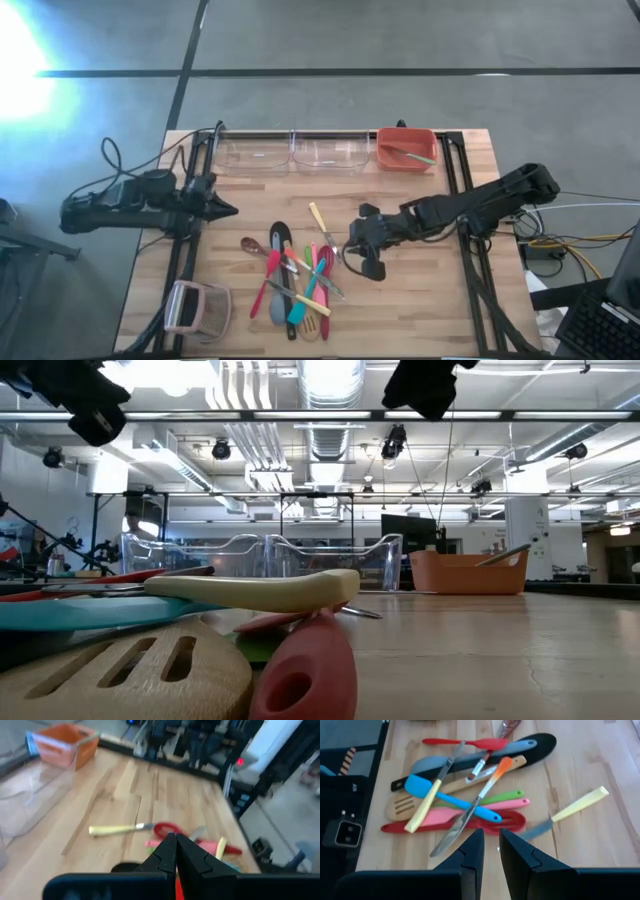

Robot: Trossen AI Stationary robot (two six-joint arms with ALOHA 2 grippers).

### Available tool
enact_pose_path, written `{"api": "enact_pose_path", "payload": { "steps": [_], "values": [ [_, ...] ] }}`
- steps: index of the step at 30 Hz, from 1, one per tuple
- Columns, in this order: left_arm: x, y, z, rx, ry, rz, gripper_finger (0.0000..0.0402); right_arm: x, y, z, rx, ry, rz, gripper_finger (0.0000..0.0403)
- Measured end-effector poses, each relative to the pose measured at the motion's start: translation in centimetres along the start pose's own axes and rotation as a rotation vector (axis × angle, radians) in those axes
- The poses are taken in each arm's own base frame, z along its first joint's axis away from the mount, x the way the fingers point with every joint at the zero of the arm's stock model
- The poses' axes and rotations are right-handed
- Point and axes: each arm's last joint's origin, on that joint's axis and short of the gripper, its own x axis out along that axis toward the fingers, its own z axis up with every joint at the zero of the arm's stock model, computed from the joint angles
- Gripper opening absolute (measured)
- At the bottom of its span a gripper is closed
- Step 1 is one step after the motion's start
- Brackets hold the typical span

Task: Pick & Place Kitchen Items
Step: Put the red spatula into the right transparent bin

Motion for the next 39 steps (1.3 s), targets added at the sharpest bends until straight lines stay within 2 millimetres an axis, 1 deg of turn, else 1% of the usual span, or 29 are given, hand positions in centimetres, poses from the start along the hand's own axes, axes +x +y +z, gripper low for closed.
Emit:
{"api": "enact_pose_path", "payload": {
  "steps": [3, 6, 8, 12, 15, 17, 23, 31, 35, 39],
  "values": [
    [0.7, 0.0, 0.2, -0.009, 0.112, 0.009, 0.0014, 0.4, 0.0, -0.1, -0.001, 0.015, -0.004, 0.0054],
    [1.2, 0.0, 0.6, -0.026, 0.210, 0.035, 0.0030, 0.4, 0.0, -0.2, -0.002, 0.019, -0.005, 0.0052],
    [1.6, 0.0, 0.8, -0.046, 0.261, 0.056, 0.0049, 0.4, 0.0, -0.1, -0.001, 0.016, -0.004, 0.0052],
    [2.5, -0.1, 1.6, -0.125, 0.304, 0.086, 0.0099, 0.4, 0.0, -0.1, -0.001, 0.017, -0.005, 0.0054],
    [3.0, -0.2, 1.8, -0.231, 0.347, 0.093, 0.0131, 0.4, -0.1, -0.2, -0.003, 0.025, -0.008, 0.0054],
    [3.3, -0.2, 1.8, -0.332, 0.366, 0.099, 0.0143, 0.4, -0.1, -0.3, -0.005, 0.028, -0.009, 0.0054],
    [4.2, -0.1, 1.6, -0.519, 0.407, 0.135, 0.0146, 0.4, -0.1, -0.3, -0.024, 0.028, -0.009, 0.0052],
    [5.6, -0.5, 1.2, -0.622, 0.476, 0.174, 0.0140, 0.6, -0.2, -0.6, -0.014, 0.042, -0.015, 0.0052],
    [6.3, -1.5, 0.7, -0.633, 0.525, 0.172, 0.0139, 0.7, -0.2, -0.8, -0.011, 0.048, -0.017, 0.0054],
    [6.7, -3.1, 0.5, -0.625, 0.516, 0.193, 0.0139, 0.7, -0.2, -0.8, -0.012, 0.050, -0.018, 0.0053]
  ]
}}
